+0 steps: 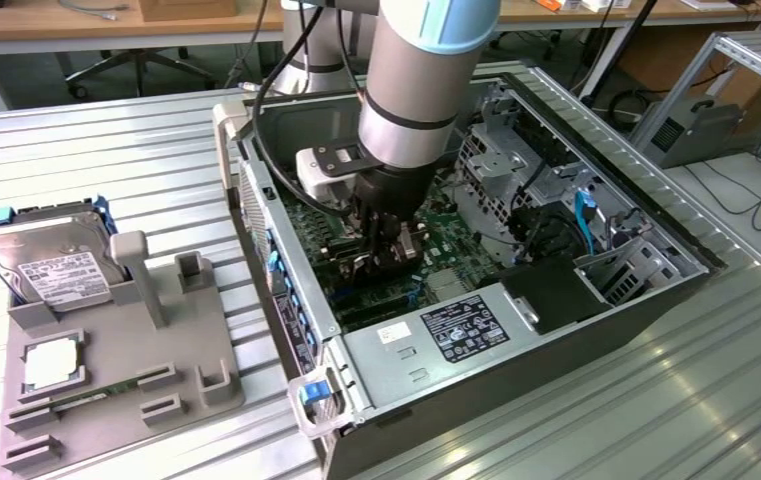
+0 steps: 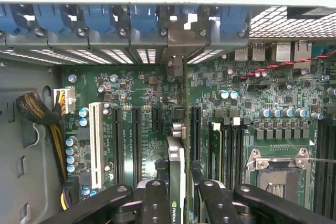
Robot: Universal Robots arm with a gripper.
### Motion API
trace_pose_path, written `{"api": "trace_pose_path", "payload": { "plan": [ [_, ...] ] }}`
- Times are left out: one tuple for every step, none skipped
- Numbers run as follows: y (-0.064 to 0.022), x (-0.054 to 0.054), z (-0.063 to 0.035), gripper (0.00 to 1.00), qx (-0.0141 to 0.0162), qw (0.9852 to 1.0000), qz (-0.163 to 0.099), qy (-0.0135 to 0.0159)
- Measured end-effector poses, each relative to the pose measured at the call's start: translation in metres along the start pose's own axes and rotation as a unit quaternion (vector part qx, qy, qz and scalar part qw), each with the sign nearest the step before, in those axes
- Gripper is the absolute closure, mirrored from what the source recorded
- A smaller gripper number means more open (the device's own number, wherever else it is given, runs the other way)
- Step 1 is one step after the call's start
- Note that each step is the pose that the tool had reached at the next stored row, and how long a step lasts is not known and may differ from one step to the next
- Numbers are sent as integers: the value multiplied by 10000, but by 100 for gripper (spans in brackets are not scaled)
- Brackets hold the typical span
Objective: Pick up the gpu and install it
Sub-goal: 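Insert the gpu into the slot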
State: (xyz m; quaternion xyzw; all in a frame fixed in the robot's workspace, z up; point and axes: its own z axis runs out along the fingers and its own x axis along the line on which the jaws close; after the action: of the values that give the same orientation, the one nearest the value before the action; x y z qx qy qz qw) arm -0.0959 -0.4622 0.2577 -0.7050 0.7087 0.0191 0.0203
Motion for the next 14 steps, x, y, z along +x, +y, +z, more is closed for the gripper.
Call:
{"api": "trace_pose_path", "payload": {
  "plan": [
    [0,1,13,74,1,10000,0,-2],
    [1,0,21,74,2,10000,1,-5],
    [1,1,22,74,2,10000,0,-3],
    [2,2,24,74,2,10000,0,-3],
    [2,1,26,74,3,10000,0,-4],
    [2,1,27,74,3,10000,0,-5],
    [3,1,27,74,3,10000,0,-4],
    [3,1,27,74,3,10000,0,-4],
    [3,1,27,74,3,10000,0,-5],
    [3,1,28,74,3,10000,0,-5],
    [3,1,27,74,3,10000,0,-5],
    [3,1,27,74,3,10000,0,-5],
    [3,1,28,74,3,10000,0,-5],
    [3,1,27,74,3,10000,0,-5]
  ]
}}
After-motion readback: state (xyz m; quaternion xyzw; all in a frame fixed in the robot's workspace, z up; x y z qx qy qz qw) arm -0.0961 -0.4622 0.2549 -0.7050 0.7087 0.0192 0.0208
